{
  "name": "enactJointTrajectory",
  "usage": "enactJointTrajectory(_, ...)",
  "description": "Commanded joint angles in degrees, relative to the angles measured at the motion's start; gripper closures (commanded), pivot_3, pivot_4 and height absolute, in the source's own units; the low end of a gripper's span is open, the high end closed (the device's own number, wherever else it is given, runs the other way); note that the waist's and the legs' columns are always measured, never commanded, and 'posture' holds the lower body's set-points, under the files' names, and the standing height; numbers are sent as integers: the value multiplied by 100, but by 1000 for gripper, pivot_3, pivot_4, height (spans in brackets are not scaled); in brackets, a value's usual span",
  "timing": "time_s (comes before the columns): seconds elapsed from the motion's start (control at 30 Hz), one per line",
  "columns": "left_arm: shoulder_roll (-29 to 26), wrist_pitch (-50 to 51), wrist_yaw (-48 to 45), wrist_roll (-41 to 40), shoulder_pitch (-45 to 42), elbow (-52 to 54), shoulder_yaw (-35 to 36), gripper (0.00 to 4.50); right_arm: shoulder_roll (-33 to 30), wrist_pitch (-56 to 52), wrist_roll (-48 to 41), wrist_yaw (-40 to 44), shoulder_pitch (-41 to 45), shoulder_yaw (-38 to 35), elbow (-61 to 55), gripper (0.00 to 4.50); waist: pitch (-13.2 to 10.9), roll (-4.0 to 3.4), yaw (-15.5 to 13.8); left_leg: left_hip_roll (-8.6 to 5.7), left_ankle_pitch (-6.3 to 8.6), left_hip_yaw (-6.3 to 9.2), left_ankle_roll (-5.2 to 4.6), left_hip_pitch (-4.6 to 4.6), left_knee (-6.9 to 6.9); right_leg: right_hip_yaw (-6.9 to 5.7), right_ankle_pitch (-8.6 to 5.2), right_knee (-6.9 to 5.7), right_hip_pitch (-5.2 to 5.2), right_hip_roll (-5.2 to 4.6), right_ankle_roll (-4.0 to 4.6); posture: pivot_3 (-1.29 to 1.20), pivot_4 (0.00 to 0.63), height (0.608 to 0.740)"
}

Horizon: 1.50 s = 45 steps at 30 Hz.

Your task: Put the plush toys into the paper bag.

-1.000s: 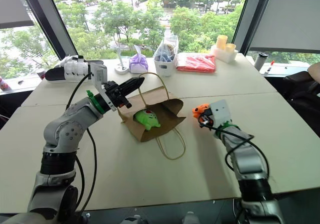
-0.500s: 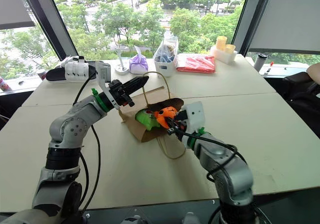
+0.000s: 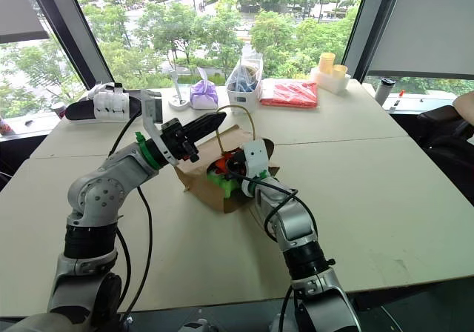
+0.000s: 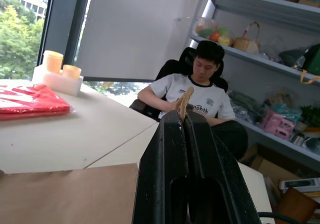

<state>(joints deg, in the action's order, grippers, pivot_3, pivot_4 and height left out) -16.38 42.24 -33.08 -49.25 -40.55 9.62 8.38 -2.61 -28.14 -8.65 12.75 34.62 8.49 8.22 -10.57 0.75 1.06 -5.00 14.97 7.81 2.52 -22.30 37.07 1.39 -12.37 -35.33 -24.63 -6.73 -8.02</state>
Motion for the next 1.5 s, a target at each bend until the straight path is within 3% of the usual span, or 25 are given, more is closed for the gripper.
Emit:
enactJointTrajectory(0.03,-62,-129,11,-24,18,162,117,4500,-7,76,121,83,81,69,-194,1545,0,0,9,0,0,0,0,0,0,0,0,0,0,0,0,0,150,740)
enactJointTrajectory(0.13,-63,-321,74,201,48,67,78,4500,-251,-242,65,227,-170,9,-852,80,0,0,8,1,0,1,0,0,0,0,0,-1,-2,1,0,0,150,740)
enactJointTrajectory(0.37,-93,-602,-11,601,131,-45,-134,4500,-1190,-1973,-909,573,-1244,-980,-3762,80,0,-1,-54,-1,7,4,-13,-9,1,-1,0,7,-1,0,0,0,150,740)
enactJointTrajectory(0.5,-38,-663,-46,662,92,-131,-146,4500,-1499,-2557,-1498,718,-2068,-1564,-4701,80,0,0,-32,0,16,5,-27,-6,-1,-2,0,10,2,1,0,0,150,740)
enactJointTrajectory(0.7,41,-765,-143,762,-8,-288,-191,4500,-1879,-2034,-866,626,-2951,-1092,-3890,80,0,0,-28,2,16,-3,-30,1,3,-1,0,8,9,2,0,0,150,740)
enactJointTrajectory(0.97,10,-772,-162,806,-17,-255,-189,4500,-1766,-1218,-359,502,-2678,-662,-2801,80,1,0,-32,2,15,-1,-27,3,5,-1,0,6,10,2,0,0,150,740)
enactJointTrajectory(1.07,17,-763,-134,835,-14,-218,-202,4500,-1733,-1033,-276,487,-2551,-638,-2539,833,1,0,-32,2,15,-2,-27,3,6,-1,0,7,12,2,0,0,150,740)
enactJointTrajectory(1.3,22,-754,-117,837,-77,-230,-172,4500,-1518,-1197,-461,459,-2325,-814,-2411,4442,1,0,-30,2,14,0,-25,4,5,-1,0,7,12,2,0,0,150,740)
enactJointTrajectory(1.5,1,-928,-138,899,-356,-499,-51,4500,-1613,-2135,-1439,720,-1807,-1529,-3315,4484,-1,-2,-39,1,15,1,-27,2,7,-1,0,8,12,2,0,0,150,740)
